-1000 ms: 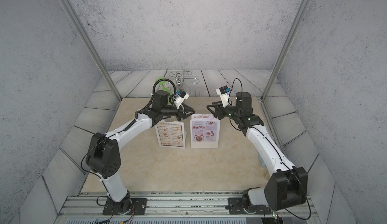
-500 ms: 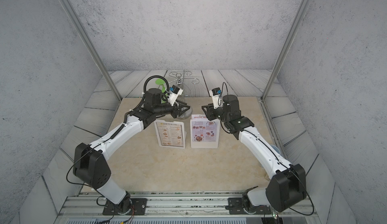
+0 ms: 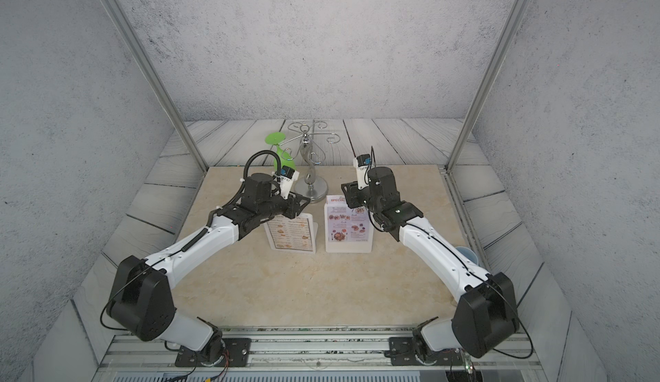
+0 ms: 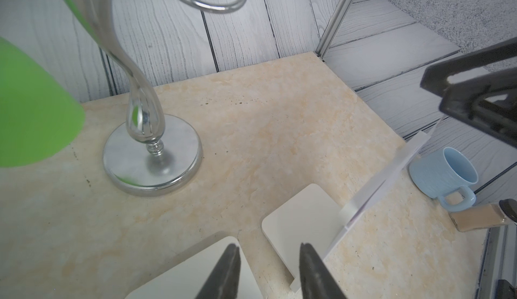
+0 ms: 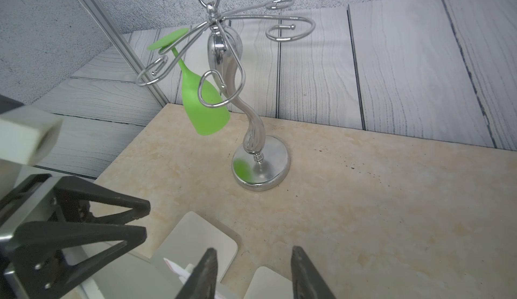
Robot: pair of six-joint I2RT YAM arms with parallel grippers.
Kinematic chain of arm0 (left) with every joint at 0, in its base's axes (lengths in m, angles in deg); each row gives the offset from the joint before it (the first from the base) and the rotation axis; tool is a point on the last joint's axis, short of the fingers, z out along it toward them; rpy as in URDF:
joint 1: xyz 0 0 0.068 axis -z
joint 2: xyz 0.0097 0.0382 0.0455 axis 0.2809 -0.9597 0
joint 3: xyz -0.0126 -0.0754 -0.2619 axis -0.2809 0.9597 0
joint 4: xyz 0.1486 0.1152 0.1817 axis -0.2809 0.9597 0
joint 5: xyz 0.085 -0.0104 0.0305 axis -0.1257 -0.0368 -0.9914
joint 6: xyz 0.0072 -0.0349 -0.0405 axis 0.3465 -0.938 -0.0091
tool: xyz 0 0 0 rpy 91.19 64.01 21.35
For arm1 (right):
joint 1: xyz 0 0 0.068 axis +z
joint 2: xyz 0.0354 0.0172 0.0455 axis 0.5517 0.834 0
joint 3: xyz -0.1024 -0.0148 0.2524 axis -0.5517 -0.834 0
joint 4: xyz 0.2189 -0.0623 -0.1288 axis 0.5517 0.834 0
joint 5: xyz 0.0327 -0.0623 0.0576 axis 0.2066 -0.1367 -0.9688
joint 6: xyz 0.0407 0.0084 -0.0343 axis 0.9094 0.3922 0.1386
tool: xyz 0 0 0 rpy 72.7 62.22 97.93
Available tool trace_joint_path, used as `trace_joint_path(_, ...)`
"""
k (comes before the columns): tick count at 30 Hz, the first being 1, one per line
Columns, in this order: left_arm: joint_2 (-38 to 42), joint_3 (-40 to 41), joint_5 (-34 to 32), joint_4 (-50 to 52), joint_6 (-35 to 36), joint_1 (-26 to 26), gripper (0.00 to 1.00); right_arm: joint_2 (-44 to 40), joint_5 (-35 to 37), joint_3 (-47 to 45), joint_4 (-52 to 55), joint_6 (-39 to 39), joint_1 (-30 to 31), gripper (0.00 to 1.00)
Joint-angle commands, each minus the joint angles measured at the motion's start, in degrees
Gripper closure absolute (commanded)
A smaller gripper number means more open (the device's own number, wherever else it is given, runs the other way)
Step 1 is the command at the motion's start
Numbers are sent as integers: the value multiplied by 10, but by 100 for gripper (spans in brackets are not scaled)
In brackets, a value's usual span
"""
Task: Insert the menus into the narrow rack
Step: Insert the menu into the narrow rack.
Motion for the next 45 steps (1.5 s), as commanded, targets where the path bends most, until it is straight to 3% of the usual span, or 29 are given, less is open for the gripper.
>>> trace_joint_path(1, 22, 11, -8, -20, -13, 1, 61, 10, 20, 1, 7, 11, 5, 56)
trace_joint_path(45, 63, 32, -7, -24, -8, 1, 58, 36, 27, -27, 5, 7, 13, 56)
